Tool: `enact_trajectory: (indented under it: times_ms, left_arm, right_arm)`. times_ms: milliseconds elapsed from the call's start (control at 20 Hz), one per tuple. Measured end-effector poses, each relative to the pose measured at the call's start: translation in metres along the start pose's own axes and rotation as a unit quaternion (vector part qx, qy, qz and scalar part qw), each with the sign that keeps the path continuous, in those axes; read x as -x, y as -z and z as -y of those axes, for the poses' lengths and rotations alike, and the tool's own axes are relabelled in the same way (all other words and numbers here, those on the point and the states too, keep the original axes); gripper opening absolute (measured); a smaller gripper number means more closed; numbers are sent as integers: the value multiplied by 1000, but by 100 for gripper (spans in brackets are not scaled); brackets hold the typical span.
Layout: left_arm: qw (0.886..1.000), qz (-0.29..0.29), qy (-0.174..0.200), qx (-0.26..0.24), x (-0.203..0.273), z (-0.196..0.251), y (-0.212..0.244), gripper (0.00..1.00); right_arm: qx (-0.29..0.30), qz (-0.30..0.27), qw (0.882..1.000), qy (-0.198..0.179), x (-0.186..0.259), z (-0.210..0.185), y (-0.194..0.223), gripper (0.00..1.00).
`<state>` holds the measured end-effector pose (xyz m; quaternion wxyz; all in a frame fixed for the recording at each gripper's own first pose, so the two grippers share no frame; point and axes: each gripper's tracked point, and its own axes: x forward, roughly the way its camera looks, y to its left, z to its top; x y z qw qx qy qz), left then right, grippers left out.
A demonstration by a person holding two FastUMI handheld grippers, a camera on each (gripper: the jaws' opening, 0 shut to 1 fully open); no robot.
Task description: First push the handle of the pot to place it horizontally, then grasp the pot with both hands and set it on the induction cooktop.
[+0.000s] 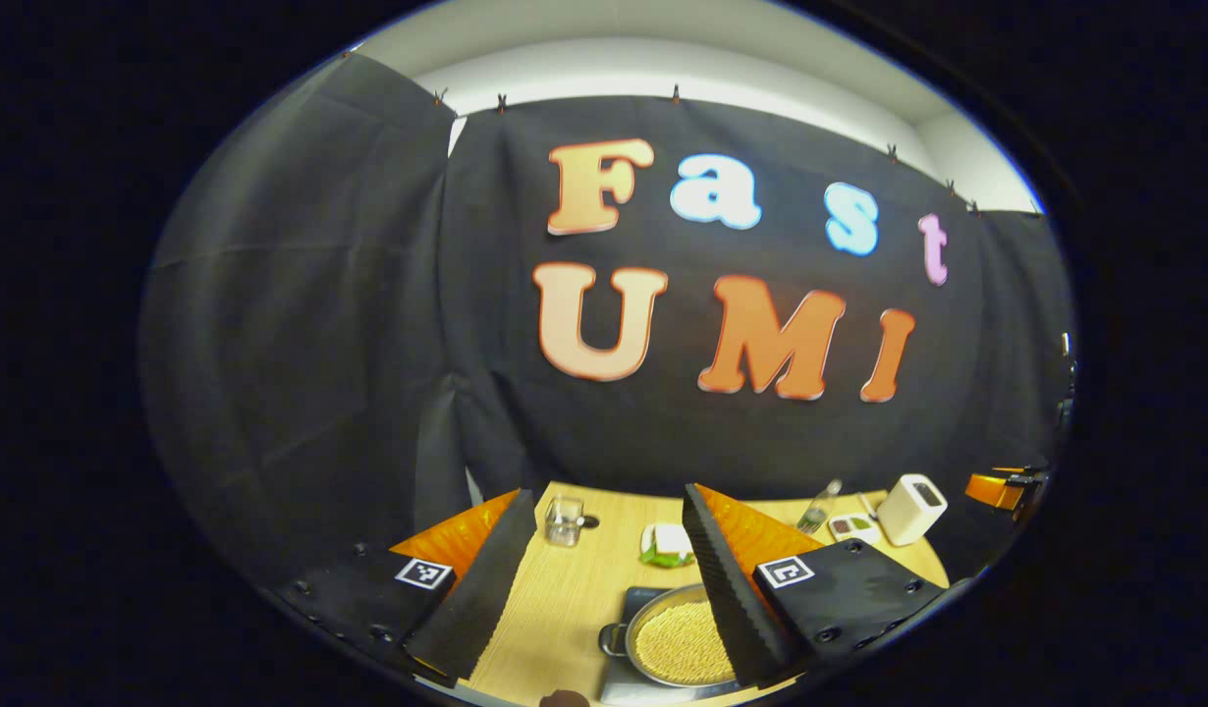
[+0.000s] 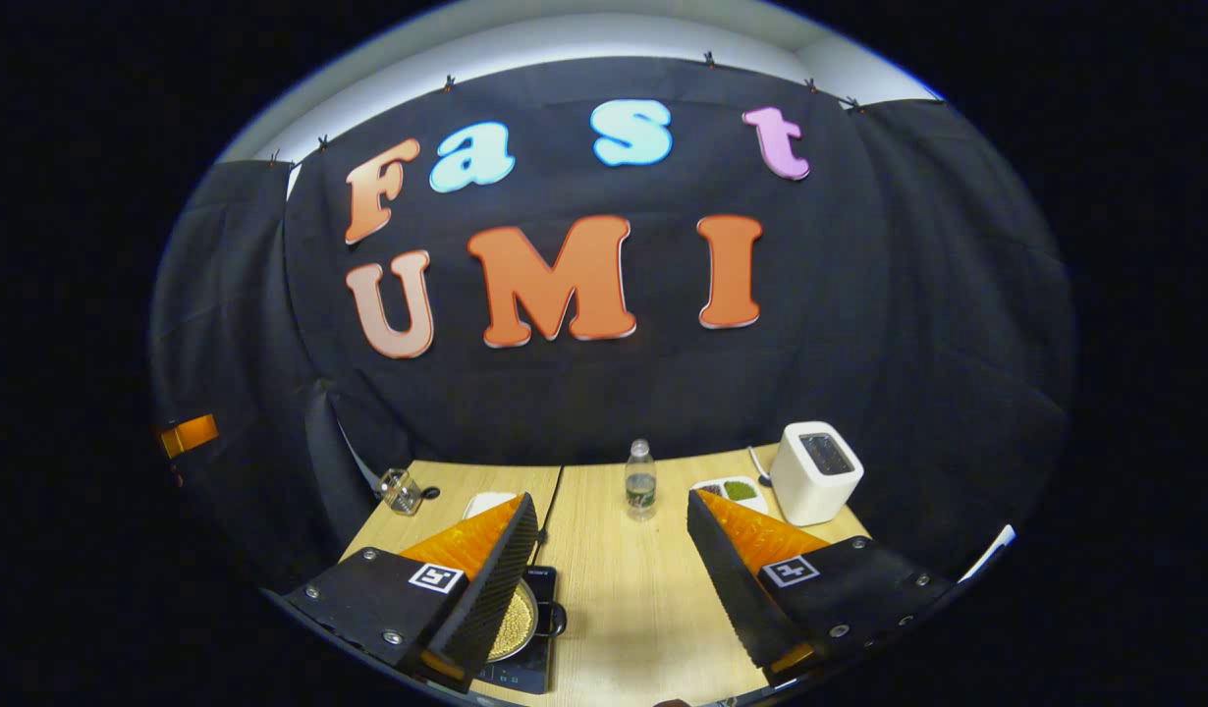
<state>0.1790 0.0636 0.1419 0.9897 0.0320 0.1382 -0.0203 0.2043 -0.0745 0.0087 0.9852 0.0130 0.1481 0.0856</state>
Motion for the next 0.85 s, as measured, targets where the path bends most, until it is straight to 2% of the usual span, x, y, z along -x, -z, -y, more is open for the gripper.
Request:
enact_trajectory:
  times_ms: [200,350,450,550,750,850]
  left_arm:
    - [997,69,27,-4,65,19,-91,97]
    - [994,98,39,-7,106,26,-123,97]
    - [990,133,31,-23,127,21,-136,97]
    - [988,149,15,-33,128,19,-143,98]
    - [985,170,20,-23,142,16,-148,97]
    - [986,168,22,-15,146,16,-144,96]
  right_arm:
    - [-4,72,997,22,60,37,-63,95]
    - [3,117,992,36,104,60,-94,95]
    - [11,139,989,50,126,73,-106,95]
    - [11,148,987,63,137,77,-109,94]
    - [20,159,984,83,149,94,-104,95]
    - [17,160,984,75,147,87,-103,95]
